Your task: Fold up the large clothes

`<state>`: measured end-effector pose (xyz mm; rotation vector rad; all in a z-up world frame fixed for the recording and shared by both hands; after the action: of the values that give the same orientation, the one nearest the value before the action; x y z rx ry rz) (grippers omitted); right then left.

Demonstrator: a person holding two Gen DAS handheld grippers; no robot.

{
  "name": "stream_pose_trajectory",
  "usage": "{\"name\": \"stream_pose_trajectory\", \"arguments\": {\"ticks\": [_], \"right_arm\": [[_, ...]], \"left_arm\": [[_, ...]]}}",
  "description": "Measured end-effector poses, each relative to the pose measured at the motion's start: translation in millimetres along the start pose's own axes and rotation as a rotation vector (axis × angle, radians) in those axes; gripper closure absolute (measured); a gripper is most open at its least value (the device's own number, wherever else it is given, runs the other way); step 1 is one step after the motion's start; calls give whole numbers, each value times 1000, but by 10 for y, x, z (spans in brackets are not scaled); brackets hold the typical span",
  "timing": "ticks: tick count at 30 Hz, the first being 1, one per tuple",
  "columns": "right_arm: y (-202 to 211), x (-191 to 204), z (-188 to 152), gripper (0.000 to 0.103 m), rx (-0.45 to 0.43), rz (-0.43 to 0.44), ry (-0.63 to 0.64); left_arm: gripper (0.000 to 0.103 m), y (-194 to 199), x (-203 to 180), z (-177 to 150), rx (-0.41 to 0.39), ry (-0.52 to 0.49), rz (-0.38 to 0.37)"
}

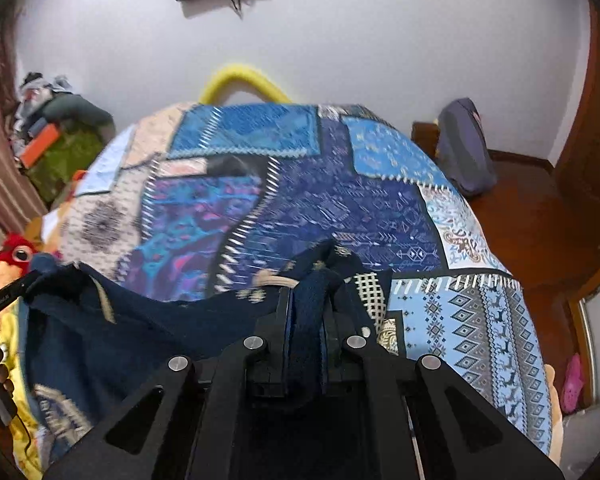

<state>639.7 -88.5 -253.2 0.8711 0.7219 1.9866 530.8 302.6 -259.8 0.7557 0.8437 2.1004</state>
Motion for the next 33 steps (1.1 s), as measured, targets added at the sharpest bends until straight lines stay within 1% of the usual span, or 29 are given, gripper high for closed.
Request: {"name": "stream_pose_trajectory", "arguments": {"ticks": [1,3,4,5,6,7,8,9,11,13,14,15,17,19,21,23,25,27,28,29,31,32,33], "right_arm": [[3,-35,11,96,-8,-1,-10],[90,-62,59,95,-41,4,-20],[185,-55,101,95,-80,-33,-5],[333,-38,159,95,-144,-126,28],[474,-17,221,95,-200,-194,61],[612,-4,287,95,-238,-227,82],[725,12,352,95,-244,-206,84],[795,42,401,95,-218,-153,85],[877,144,422,95,-170,-90,104],[934,310,356,95,-136,-44,154],[939,405,295,95,-117,-21,178],[935,489,230,95,-101,3,191],[867,692,57,95,-56,72,211],[753,866,-143,95,-15,122,226],[573,1050,-371,95,44,176,241],[399,1172,-583,95,98,200,266],[215,1262,-777,95,148,174,318],[34,1278,-950,95,188,112,371],[-46,1237,-1024,95,195,69,395],[-69,1201,-1062,95,197,57,408],[-63,1099,-1120,95,188,58,419],[-34,1055,-1125,95,181,35,422],[3,996,-1120,95,174,4,427]], "left_arm": [[96,-37,17,-15,6,-19,15],[96,-38,77,-20,12,-20,-8],[96,25,126,-10,3,-19,-26],[96,85,156,5,-9,-18,-30],[96,154,180,28,-20,-19,-34],[96,267,210,59,-36,-20,-51],[95,338,197,86,-45,-23,-65],[92,437,196,108,-56,-27,-78],[84,643,158,155,-81,-33,-110],[66,855,72,159,-110,-49,-154],[62,938,20,142,-124,-64,-167],[57,1021,-48,111,-135,-81,-181],[51,1172,-234,5,-143,-132,-231],[40,1279,-449,-147,-140,-180,-280],[35,1330,-622,-276,-140,-222,-306],[32,1318,-821,-445,-125,-271,-329],[31,1211,-978,-616,-94,-319,-327],[31,1050,-1062,-761,-64,-353,-285],[30,960,-1077,-824,-51,-362,-265],[30,873,-1067,-881,-41,-364,-257],[29,789,-973,-945,-44,-346,-264],[29,783,-938,-968,-47,-341,-265],[24,768,-884,-979,-51,-336,-256]]}}
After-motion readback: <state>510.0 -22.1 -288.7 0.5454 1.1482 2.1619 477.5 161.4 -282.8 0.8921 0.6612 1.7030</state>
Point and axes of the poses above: each gripper's, at about its wrist camera, not at the fingertips, and y roughly against the way its jaws point, x to its left, z to its top, the point moved 3 cm from there along -y, roughly the way its jaws point, and after that the axes turned 15 degrees about z, right-handed, at the moved point
